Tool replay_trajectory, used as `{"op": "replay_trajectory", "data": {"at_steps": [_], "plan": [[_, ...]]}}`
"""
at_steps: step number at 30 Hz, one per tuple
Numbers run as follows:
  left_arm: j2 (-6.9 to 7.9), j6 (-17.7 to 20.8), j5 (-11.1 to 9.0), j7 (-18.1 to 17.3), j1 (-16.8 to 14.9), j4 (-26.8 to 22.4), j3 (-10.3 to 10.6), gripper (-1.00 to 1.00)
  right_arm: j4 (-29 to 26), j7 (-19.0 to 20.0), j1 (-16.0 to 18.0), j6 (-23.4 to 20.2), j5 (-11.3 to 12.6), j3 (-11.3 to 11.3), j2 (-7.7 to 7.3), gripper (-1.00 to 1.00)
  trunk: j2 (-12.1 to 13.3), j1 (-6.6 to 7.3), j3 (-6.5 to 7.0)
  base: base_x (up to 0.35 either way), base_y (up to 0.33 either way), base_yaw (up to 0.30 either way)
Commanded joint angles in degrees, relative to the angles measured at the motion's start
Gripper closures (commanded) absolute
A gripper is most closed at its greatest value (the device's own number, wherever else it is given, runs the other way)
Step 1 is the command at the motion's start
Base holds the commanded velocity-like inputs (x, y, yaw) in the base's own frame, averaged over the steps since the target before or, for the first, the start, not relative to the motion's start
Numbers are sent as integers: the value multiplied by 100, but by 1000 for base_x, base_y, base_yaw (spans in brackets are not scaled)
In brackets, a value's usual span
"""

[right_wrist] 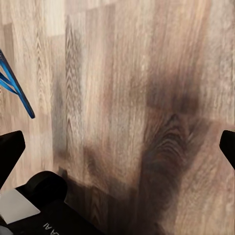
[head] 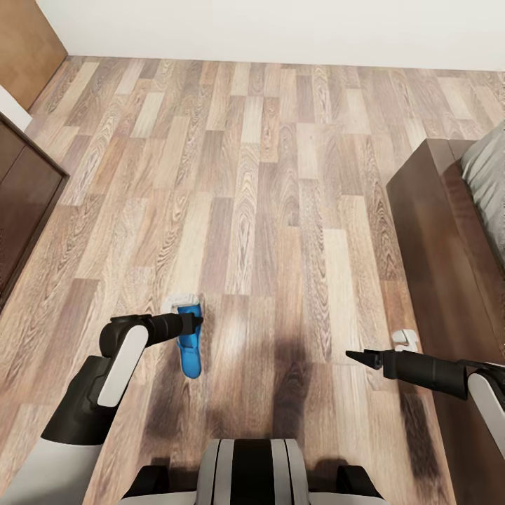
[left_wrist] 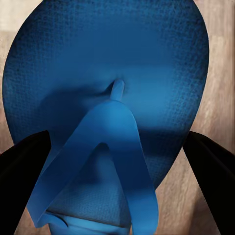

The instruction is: In the bedroom, move the book from the bed onto either nightstand, and place the two sandals side by side next to the bed.

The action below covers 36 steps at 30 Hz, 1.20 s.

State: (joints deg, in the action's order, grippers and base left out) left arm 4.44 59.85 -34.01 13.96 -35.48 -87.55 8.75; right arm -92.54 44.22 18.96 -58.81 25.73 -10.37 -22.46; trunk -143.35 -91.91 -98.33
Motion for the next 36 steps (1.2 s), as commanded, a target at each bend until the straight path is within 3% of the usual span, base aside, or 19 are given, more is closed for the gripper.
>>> {"op": "replay_trajectory", "data": {"at_steps": [1,9,26,36], "plan": [[4,11,-62,57,-2,-5,8,100,-1,35,3,-23,-24,-6,0,-100,0,3,20,0,0,0],[-16,10,-66,62,33,3,-129,100,-1,34,3,-12,-24,5,3,-100,11,24,197,0,0,0],[-29,1,-69,63,68,18,-198,100,-1,40,3,-8,-24,7,4,-100,693,397,502,0,0,0],[-31,1,-67,63,77,19,-398,100,-1,49,0,5,-24,-3,4,-100,1094,617,682,0,0,0]]}}
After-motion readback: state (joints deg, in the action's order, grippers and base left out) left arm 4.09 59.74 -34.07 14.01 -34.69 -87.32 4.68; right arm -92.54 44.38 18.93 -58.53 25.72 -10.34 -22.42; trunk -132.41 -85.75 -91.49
